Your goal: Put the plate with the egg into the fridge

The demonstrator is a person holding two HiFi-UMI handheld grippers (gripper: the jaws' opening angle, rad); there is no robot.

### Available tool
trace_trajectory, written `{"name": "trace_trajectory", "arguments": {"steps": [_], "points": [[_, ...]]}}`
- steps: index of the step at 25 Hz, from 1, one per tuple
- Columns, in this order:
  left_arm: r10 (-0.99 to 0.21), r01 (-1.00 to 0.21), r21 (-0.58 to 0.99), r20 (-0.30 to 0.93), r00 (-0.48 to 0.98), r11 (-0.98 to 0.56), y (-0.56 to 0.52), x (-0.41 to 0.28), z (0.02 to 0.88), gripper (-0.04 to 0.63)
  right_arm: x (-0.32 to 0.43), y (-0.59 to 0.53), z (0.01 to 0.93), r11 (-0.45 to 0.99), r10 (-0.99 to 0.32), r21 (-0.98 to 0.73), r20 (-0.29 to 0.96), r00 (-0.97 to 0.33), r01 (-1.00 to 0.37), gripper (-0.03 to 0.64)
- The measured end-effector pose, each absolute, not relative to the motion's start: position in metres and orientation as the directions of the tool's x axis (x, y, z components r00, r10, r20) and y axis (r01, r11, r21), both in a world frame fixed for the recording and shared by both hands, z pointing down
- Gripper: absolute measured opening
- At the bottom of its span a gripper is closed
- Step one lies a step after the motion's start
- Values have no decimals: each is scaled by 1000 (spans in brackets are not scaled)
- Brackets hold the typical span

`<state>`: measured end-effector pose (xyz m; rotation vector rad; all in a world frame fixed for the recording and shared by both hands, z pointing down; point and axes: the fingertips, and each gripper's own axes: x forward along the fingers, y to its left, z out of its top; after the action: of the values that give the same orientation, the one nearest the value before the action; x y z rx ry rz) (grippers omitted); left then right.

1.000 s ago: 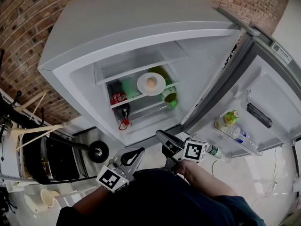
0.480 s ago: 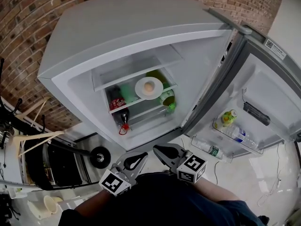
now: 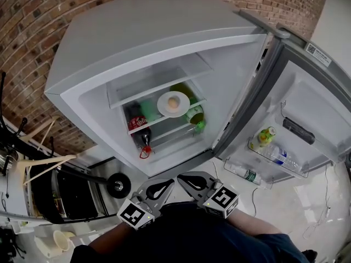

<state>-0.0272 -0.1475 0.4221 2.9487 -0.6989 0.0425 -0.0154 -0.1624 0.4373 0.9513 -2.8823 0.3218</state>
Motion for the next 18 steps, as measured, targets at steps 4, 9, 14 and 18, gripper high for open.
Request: {"name": "trace_trajectory", "arguments": {"steps": [4,9,14,18], "points": [[-440,-443,104,52,897,-890,-145,-25,421,-2,-16,-160,436,788,-572,-168,157,-805,-593,11],[-439,-442,94,47,897,-892,-145,-27,418,-2,-10,-161,434,779,-580,-181,155,-799,-601,10],[-435,-438,92,52,899,-894,-144,-23,417,-2,-9,-159,434,776,-583,-184,156,-798,-603,11],[-435,-438,91,53,899,-894,-142,-23,418,-2,-8,-159,436,773,-583,-193,160,-797,-604,10]]}}
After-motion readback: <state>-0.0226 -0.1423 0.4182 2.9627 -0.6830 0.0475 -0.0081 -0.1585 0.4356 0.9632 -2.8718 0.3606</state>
